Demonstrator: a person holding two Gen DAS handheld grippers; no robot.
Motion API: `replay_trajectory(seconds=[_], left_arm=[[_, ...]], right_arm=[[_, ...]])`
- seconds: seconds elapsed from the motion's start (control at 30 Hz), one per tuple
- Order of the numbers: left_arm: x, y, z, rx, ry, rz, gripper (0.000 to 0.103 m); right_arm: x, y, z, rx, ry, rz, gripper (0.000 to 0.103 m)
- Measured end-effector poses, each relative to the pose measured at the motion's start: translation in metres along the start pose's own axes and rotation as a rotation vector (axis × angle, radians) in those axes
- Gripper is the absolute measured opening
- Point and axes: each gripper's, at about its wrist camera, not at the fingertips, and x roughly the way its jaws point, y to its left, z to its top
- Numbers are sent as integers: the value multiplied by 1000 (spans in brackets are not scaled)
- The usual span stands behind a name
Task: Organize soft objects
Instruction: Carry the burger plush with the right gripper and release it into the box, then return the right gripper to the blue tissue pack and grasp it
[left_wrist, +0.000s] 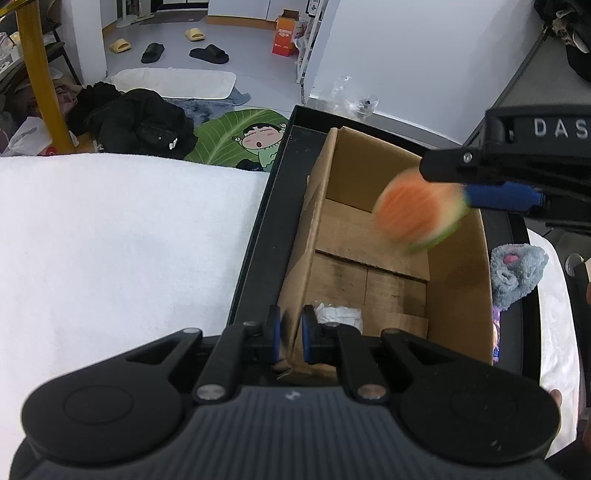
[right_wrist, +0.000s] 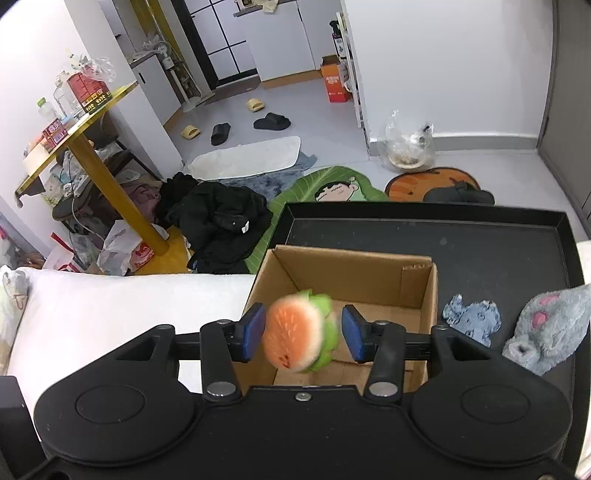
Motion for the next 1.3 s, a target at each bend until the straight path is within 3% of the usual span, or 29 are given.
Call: replay_trajectory(seconds=[0.37,0.5,0.73,1.07,1.3], left_arm=[[0,2,0,-2,2,1,12],[-1,2,1,-6,3,10,14],[-3,-3,-1,14,-3,42,17],[-11,-11,-3,52,-37,95,41],[-12,-18,-3,83,-44,129,48]], right_arm=[[-9,-17,-8,25,15,-5,50],[-20,-30,-13,31,2,-33,58],[-34,-64,-30,61,5,-92,59],[-44,-94,-49,115,0,-117,60],[-49,-112,-58,146,-2,-114,63]])
